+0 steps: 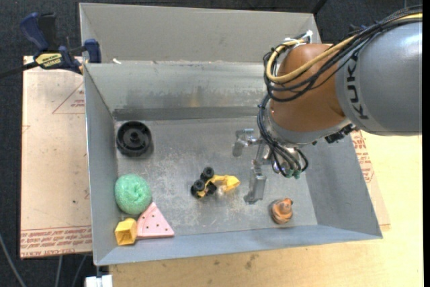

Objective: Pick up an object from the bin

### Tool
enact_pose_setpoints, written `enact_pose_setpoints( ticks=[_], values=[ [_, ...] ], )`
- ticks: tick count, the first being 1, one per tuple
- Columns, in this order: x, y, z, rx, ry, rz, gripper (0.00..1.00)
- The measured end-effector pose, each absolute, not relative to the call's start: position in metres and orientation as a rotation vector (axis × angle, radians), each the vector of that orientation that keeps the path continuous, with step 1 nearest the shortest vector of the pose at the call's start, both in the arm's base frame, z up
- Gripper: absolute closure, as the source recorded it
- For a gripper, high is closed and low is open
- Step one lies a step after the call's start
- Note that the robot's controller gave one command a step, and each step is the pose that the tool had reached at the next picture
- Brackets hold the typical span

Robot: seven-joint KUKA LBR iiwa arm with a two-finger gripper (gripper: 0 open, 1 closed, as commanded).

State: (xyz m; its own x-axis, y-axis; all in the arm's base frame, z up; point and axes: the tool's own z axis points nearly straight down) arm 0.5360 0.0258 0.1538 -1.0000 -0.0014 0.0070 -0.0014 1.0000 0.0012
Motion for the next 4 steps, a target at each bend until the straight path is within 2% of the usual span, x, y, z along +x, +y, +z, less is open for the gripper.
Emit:
enact_pose_setpoints(
  ticks=[1,2,3,4],
  values=[
    [0.537,0.026,0.158,0.001,-3.142,-0.002,0.00],
    [0.537,0.047,0.115,-0.154,-3.142,-0.002,0.00],
    [0.516,0.082,0.073,-0.117,-3.142,-0.002,1.00],
    [0.516,0.082,0.073,-0.117,-3.142,-0.002,1.00]
  ],
)
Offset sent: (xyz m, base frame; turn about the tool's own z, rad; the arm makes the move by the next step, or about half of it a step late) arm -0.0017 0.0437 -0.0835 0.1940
